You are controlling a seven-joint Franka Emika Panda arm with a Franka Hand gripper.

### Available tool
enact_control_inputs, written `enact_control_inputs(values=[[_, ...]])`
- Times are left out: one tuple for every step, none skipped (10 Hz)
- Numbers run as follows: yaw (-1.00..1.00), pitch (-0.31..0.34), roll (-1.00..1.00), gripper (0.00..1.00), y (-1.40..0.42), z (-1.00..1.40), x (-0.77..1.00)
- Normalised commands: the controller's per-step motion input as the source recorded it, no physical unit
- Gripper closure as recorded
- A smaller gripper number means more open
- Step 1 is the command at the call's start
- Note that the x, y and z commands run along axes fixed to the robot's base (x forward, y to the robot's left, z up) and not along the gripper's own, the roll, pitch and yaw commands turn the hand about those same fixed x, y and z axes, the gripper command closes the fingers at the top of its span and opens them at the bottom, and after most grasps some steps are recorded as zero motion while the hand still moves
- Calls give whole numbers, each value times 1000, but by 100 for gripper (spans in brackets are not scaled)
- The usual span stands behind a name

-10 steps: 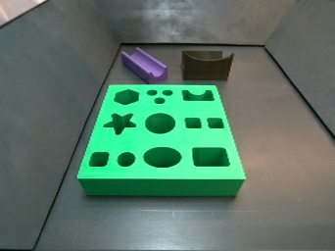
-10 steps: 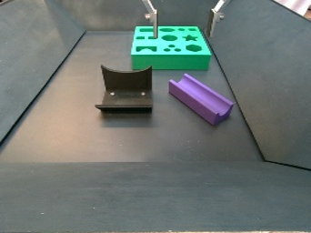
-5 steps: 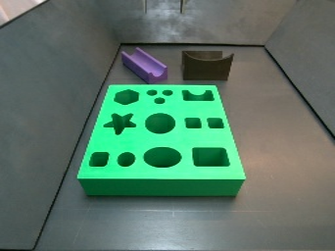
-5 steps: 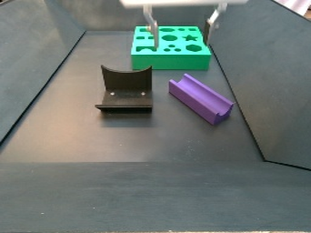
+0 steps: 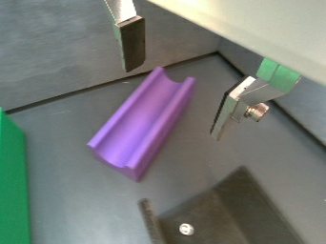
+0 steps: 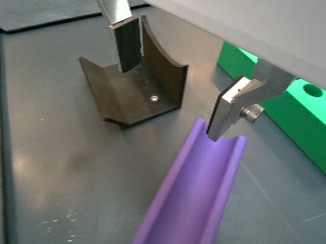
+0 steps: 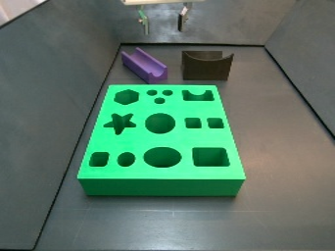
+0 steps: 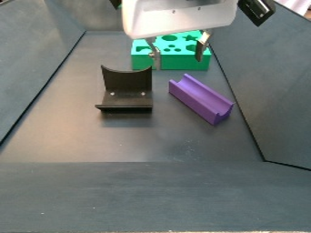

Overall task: Pick up the arch object. Move up. Place the arch object on the fixture. Regrasp the arch object. Move to above the board. Insert the arch object.
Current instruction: Pick up the arch object.

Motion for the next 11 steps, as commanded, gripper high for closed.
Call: enact_control_inputs(values=[[511, -79, 163, 0, -557, -451, -257], [529, -83, 139, 0, -249, -583, -120], [340, -94, 114, 0, -60, -714, -346], [357, -114, 61, 0, 51, -729, -311], [323, -147, 10, 0, 0, -429, -89], [46, -20, 40, 0, -83, 0, 0], [0, -1, 0, 0, 0, -180, 0], [80, -3, 97, 0, -220, -417, 134], [146, -37, 83, 0, -151, -569, 71], [157, -59, 69, 0, -49, -594, 80], [246, -10, 64, 0, 0, -517, 194]])
